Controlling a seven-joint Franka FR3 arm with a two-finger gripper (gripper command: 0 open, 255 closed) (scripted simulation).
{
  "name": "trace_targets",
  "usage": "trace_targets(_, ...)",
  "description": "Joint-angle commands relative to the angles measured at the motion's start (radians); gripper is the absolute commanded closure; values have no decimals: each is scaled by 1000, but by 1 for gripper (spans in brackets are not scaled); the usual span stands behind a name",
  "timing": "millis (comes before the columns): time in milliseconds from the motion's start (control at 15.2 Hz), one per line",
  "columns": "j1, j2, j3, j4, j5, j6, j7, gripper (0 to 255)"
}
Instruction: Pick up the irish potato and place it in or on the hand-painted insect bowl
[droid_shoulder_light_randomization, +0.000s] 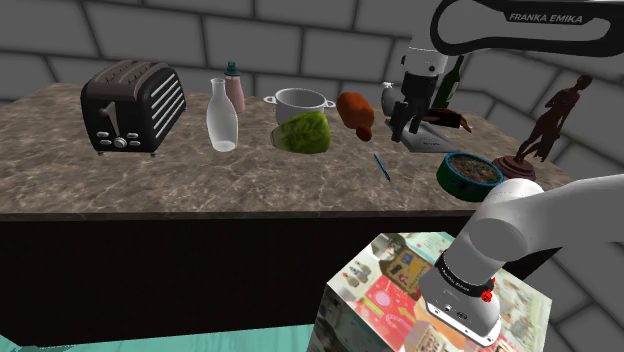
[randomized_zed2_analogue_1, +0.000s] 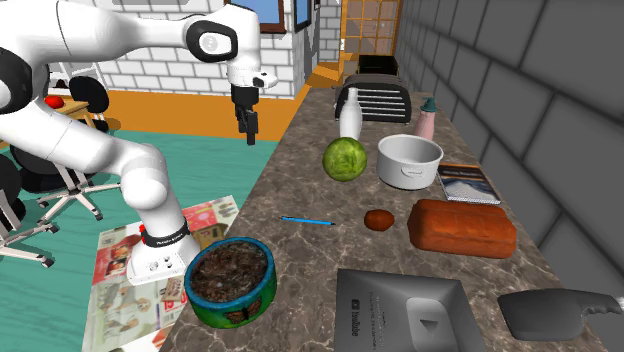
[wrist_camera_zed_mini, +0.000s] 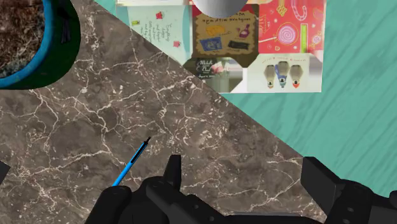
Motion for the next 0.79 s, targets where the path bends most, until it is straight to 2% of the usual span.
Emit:
trace_targets(0, 0, 0, 0, 0, 0, 0, 0, 0)
trace_targets(726, -62, 303, -118, 41, -84, 333, -89, 0)
